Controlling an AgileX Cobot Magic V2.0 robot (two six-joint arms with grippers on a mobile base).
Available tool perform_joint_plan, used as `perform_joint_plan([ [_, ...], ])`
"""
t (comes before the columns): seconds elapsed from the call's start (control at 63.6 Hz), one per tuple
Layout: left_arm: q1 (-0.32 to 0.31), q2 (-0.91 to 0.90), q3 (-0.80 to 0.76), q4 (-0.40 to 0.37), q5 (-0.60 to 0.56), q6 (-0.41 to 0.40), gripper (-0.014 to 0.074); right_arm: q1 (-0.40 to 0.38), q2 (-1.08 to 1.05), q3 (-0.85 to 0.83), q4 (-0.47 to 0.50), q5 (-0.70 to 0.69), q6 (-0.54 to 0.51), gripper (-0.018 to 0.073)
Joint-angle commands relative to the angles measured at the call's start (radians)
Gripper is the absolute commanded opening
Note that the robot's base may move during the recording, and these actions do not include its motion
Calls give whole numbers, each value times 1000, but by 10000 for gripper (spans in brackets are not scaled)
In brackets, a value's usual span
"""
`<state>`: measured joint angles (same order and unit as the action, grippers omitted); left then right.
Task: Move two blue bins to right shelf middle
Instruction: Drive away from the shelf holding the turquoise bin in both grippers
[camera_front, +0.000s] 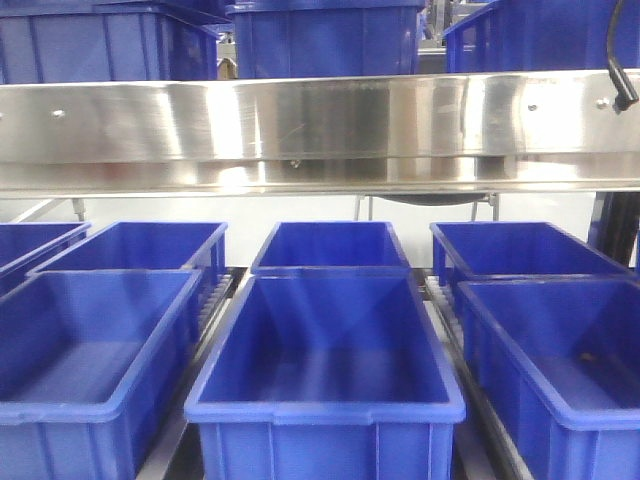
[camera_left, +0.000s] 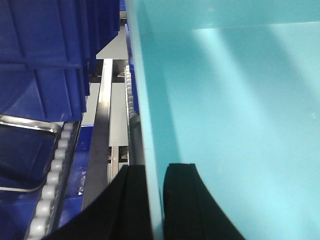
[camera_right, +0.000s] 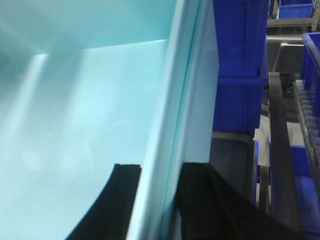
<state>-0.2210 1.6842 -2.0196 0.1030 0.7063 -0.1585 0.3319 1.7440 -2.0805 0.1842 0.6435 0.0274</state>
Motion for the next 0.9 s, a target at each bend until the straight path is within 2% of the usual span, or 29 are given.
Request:
perform_joint_plan([
  [0.0, -11, -20, -9, -38, -75, 1, -111, 11, -20, -19, 56, -129, -11, -153],
  [0.881, -11, -20, -9, -38, -75, 1, -111, 11, -20, -19, 56, -129, -11, -153],
])
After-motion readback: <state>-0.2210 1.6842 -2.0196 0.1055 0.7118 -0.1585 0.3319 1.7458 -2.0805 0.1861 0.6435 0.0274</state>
